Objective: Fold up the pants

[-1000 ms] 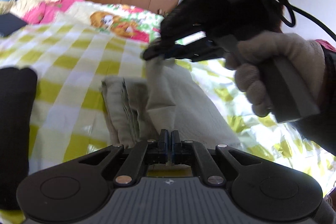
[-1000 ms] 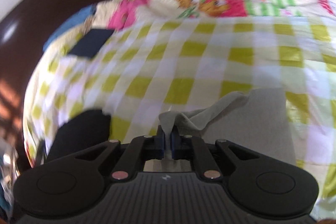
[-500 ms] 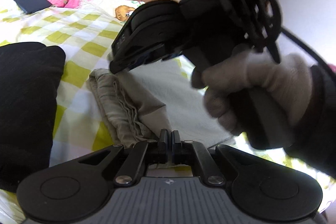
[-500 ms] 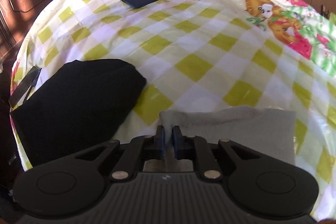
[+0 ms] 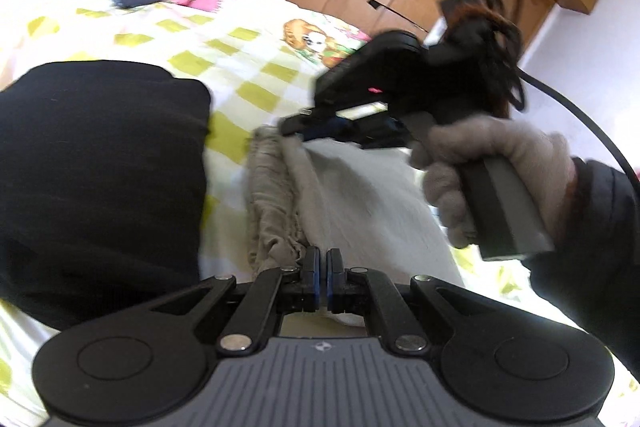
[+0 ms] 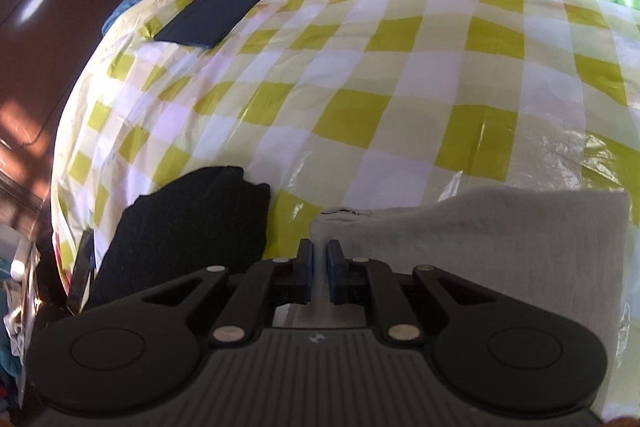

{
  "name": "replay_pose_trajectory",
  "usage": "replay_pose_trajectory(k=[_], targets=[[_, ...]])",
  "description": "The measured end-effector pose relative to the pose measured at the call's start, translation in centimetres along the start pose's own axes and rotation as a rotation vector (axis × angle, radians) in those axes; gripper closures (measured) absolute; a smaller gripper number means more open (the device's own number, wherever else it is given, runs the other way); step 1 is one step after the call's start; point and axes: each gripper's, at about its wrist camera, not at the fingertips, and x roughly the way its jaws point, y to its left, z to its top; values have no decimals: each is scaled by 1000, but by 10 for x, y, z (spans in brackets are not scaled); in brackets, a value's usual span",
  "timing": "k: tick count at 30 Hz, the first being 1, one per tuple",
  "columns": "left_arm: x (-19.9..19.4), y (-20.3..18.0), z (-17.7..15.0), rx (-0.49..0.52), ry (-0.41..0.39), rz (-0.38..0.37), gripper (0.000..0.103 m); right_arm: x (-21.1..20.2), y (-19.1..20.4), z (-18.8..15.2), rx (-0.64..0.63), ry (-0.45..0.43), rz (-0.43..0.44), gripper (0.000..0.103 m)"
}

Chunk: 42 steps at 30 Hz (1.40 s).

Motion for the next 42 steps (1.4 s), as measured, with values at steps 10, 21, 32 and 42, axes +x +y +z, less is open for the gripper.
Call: replay_pose_trajectory(k=[10,21,32,42], targets=[[-14,25,28,-35,-77,-7,85,-17,-3,16,66,-75,51,94],[4,43,6,-8,-38,143,84,54,1,2,-19,-10,-40,96],[-30,6,21,173,-145,336,81,-24,4,11,-51,-181,76,68],[24,-39,14,420,-88,167,80,-84,-38,-38,-7,-206,3,65]])
